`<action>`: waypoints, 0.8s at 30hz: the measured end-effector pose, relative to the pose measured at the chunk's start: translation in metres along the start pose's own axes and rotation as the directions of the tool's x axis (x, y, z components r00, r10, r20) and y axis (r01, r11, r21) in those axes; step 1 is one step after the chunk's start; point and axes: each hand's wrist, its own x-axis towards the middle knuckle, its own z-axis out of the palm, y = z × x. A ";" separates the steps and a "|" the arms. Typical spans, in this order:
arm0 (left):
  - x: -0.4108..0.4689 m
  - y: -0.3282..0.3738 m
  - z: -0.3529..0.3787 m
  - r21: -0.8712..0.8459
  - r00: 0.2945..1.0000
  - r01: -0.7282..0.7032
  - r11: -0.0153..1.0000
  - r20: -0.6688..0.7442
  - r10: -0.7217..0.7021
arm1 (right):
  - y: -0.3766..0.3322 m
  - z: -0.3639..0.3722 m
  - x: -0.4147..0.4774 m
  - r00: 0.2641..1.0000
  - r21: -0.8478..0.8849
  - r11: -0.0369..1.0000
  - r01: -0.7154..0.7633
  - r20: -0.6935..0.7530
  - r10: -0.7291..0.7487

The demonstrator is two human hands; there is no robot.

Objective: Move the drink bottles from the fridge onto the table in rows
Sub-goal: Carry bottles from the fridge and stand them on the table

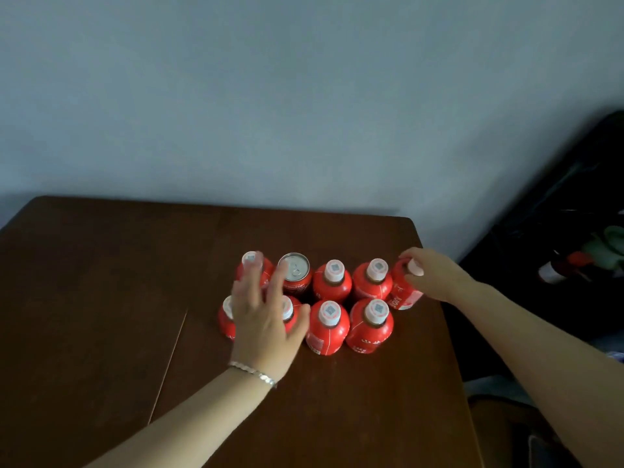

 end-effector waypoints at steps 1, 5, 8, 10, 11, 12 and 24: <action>-0.002 0.012 0.004 0.009 0.985 -0.164 0.986 0.046 0.164 | 0.003 0.002 -0.003 0.999 0.023 1.000 0.000 -0.042 0.001; -0.004 0.050 0.030 0.073 0.784 -0.567 0.821 0.354 0.510 | 0.004 -0.003 -0.009 0.998 -0.001 0.999 -0.048 -0.039 0.048; 0.004 0.067 0.051 0.099 0.762 -0.500 0.860 0.522 0.383 | 0.000 -0.003 -0.014 0.999 -0.024 0.999 -0.049 0.000 0.049; 0.010 0.075 0.058 0.117 0.811 -0.396 0.911 0.510 0.287 | -0.002 -0.001 -0.017 0.998 -0.022 0.998 -0.060 -0.010 0.059; 0.012 0.077 0.059 0.133 0.829 -0.366 0.921 0.497 0.257 | -0.003 0.000 -0.018 0.997 -0.027 0.997 -0.071 -0.014 0.070; 0.014 0.079 0.059 0.143 0.838 -0.351 0.925 0.489 0.242 | -0.003 0.000 -0.019 0.997 -0.035 0.996 -0.082 -0.012 0.081; 0.014 0.100 0.007 0.211 0.788 -0.481 0.851 0.530 0.314 | -0.011 -0.002 -0.095 0.995 -0.094 0.994 -0.055 -0.092 0.046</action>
